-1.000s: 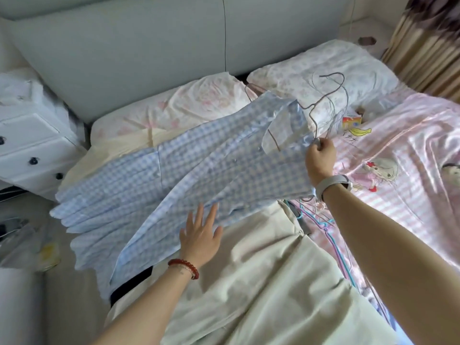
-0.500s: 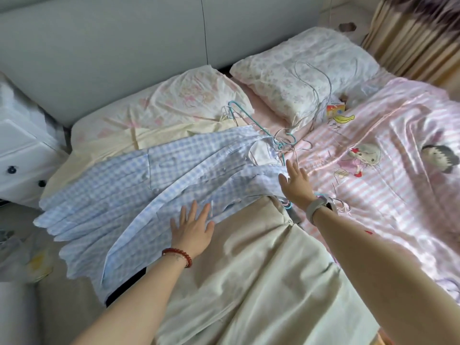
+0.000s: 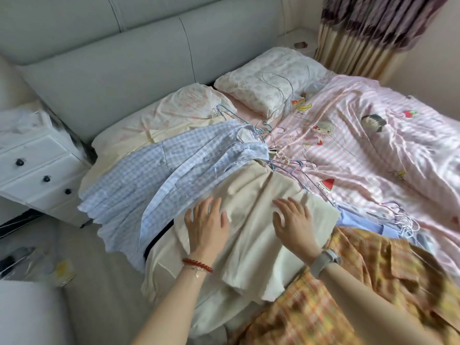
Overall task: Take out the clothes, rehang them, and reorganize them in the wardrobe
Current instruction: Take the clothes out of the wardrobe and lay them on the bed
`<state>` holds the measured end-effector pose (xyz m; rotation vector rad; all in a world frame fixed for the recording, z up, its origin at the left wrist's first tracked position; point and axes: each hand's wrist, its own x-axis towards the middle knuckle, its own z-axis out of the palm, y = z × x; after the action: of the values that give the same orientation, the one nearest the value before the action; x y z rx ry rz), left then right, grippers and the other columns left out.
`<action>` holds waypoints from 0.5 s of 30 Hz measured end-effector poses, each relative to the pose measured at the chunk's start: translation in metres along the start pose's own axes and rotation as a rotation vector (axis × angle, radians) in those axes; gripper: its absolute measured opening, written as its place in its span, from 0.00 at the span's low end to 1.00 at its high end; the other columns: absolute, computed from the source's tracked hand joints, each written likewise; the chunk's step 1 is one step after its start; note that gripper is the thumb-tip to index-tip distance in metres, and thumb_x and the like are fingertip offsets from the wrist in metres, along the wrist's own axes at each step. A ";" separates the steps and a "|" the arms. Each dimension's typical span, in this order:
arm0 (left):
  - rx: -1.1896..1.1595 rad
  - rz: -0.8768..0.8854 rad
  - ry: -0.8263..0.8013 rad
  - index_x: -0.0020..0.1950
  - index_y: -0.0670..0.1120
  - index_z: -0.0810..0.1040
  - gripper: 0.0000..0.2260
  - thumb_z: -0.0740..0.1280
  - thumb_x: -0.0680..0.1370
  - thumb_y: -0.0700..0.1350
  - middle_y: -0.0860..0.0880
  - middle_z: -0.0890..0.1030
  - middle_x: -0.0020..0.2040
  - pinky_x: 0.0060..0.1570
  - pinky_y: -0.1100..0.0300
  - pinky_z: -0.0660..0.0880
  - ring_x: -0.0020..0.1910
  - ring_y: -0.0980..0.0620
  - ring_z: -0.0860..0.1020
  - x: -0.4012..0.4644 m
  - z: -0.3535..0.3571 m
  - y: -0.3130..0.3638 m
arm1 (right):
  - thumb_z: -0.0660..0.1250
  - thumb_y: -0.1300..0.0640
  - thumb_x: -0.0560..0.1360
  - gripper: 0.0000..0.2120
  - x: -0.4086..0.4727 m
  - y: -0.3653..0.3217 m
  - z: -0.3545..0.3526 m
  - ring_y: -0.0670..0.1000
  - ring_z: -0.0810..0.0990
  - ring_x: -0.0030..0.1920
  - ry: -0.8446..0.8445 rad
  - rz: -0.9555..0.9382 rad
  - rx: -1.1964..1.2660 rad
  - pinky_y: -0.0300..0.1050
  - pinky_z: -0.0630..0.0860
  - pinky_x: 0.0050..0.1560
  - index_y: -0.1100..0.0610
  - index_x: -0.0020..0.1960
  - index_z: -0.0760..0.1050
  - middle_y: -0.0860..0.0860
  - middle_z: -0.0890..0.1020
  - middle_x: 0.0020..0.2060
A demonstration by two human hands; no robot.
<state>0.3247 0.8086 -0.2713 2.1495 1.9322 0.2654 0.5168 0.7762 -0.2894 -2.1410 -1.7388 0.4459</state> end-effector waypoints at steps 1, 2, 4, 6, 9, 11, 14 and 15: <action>-0.033 -0.001 0.003 0.69 0.50 0.68 0.18 0.57 0.79 0.49 0.52 0.67 0.70 0.68 0.50 0.55 0.70 0.52 0.63 -0.027 0.001 0.003 | 0.59 0.55 0.77 0.18 -0.030 0.002 0.001 0.53 0.62 0.70 0.001 0.011 0.009 0.54 0.55 0.69 0.54 0.66 0.69 0.50 0.72 0.66; -0.071 0.004 0.002 0.68 0.50 0.69 0.17 0.58 0.79 0.48 0.52 0.69 0.69 0.68 0.50 0.56 0.69 0.52 0.65 -0.055 0.004 0.006 | 0.59 0.56 0.77 0.18 -0.060 0.005 0.002 0.53 0.63 0.70 0.006 0.031 0.028 0.55 0.56 0.69 0.55 0.66 0.70 0.50 0.72 0.65; -0.137 0.026 -0.019 0.66 0.49 0.72 0.16 0.59 0.78 0.47 0.51 0.71 0.67 0.67 0.50 0.58 0.67 0.52 0.67 -0.113 0.014 0.010 | 0.60 0.57 0.76 0.17 -0.121 0.015 0.007 0.54 0.65 0.69 0.018 0.073 0.064 0.54 0.57 0.69 0.56 0.64 0.71 0.51 0.74 0.64; -0.179 0.040 -0.065 0.66 0.48 0.72 0.16 0.60 0.78 0.46 0.51 0.71 0.67 0.66 0.52 0.58 0.66 0.51 0.67 -0.168 0.025 0.011 | 0.60 0.57 0.76 0.17 -0.179 0.028 0.012 0.54 0.65 0.68 -0.002 0.114 0.086 0.53 0.58 0.69 0.57 0.64 0.72 0.52 0.74 0.64; -0.167 0.045 -0.175 0.68 0.49 0.70 0.17 0.58 0.79 0.47 0.52 0.69 0.68 0.68 0.53 0.57 0.67 0.52 0.66 -0.237 0.042 0.013 | 0.58 0.55 0.77 0.18 -0.261 0.050 0.016 0.53 0.64 0.69 -0.068 0.186 0.085 0.52 0.57 0.70 0.56 0.66 0.70 0.52 0.72 0.65; -0.145 0.074 -0.235 0.68 0.49 0.69 0.18 0.58 0.79 0.48 0.52 0.69 0.68 0.67 0.55 0.58 0.67 0.52 0.66 -0.272 0.052 0.021 | 0.57 0.54 0.77 0.18 -0.307 0.070 0.011 0.53 0.64 0.69 -0.090 0.241 0.081 0.53 0.58 0.70 0.56 0.67 0.69 0.52 0.71 0.66; -0.166 0.169 -0.304 0.67 0.48 0.70 0.17 0.58 0.79 0.48 0.51 0.70 0.68 0.67 0.54 0.59 0.67 0.51 0.66 -0.299 0.063 0.052 | 0.57 0.56 0.77 0.18 -0.357 0.102 -0.006 0.52 0.65 0.68 -0.055 0.332 0.089 0.50 0.60 0.70 0.57 0.67 0.68 0.52 0.72 0.65; -0.171 0.220 -0.326 0.67 0.48 0.70 0.17 0.58 0.79 0.48 0.51 0.70 0.67 0.67 0.53 0.60 0.67 0.51 0.66 -0.304 0.067 0.068 | 0.57 0.56 0.77 0.18 -0.372 0.113 -0.013 0.52 0.66 0.68 -0.035 0.371 0.095 0.49 0.61 0.70 0.58 0.66 0.68 0.53 0.72 0.65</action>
<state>0.3752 0.4958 -0.3078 2.1360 1.4474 0.1046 0.5474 0.3898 -0.3194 -2.4003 -1.3051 0.6494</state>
